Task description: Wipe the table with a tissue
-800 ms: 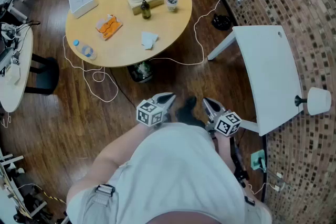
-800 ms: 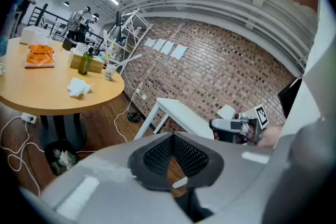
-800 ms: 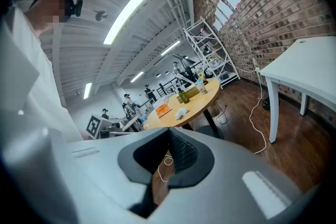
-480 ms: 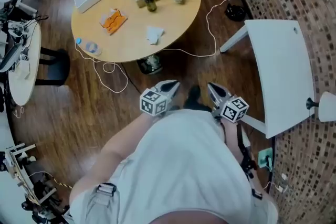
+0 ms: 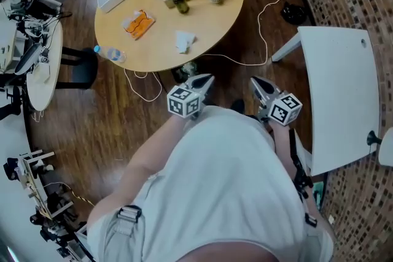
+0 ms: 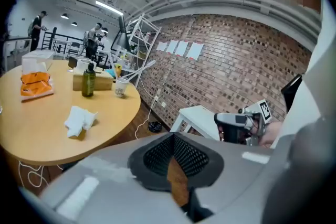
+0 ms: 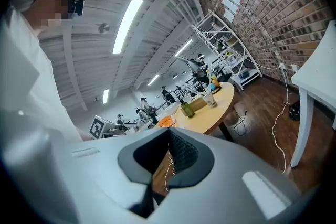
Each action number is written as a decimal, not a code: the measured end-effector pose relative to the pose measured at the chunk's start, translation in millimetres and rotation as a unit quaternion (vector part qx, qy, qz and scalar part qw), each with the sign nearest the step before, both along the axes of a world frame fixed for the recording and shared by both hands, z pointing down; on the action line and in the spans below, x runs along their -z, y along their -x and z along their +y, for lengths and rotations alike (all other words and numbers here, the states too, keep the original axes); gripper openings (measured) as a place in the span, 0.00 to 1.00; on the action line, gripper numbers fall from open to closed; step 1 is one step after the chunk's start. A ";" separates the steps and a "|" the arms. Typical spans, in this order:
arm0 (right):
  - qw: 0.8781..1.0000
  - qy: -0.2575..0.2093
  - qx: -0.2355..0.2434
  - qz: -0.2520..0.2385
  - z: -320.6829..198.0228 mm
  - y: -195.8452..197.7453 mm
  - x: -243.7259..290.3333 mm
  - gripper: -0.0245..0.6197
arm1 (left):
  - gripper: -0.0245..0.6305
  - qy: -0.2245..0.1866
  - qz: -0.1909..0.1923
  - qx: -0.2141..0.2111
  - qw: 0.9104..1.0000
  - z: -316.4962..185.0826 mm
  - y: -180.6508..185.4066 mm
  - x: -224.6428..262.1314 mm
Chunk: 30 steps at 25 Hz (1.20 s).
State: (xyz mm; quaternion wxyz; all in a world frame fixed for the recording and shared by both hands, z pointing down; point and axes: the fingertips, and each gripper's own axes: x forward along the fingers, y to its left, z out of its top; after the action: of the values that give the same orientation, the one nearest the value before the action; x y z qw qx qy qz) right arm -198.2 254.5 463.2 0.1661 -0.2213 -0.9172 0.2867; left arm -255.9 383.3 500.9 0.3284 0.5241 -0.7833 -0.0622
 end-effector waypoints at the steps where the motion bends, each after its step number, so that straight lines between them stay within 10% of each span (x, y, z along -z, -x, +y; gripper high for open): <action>1: 1.000 0.002 0.001 -0.001 -5.0 2.7 1.1 0.05 | 0.05 -0.001 -0.004 0.015 1.000 1.6 11.8 2.9; 15: 1.000 0.005 0.007 0.028 -21.2 54.3 -6.8 0.05 | 0.05 0.040 -0.006 0.083 0.996 63.3 135.3 3.7; 17: 0.999 0.002 -0.004 0.039 -20.0 57.2 -9.3 0.05 | 0.19 0.051 0.022 0.077 0.996 68.1 148.1 -13.9; 30: 0.987 -0.023 -0.142 0.079 -69.1 66.6 -2.4 0.05 | 0.35 0.238 0.039 0.071 0.968 70.2 230.7 -129.5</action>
State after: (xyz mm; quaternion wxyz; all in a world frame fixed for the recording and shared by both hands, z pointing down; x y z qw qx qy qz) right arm -264.8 185.5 465.6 0.2006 -0.0621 -0.9297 0.3027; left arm -486.6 453.5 630.3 0.4686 0.3705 -0.7977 0.0828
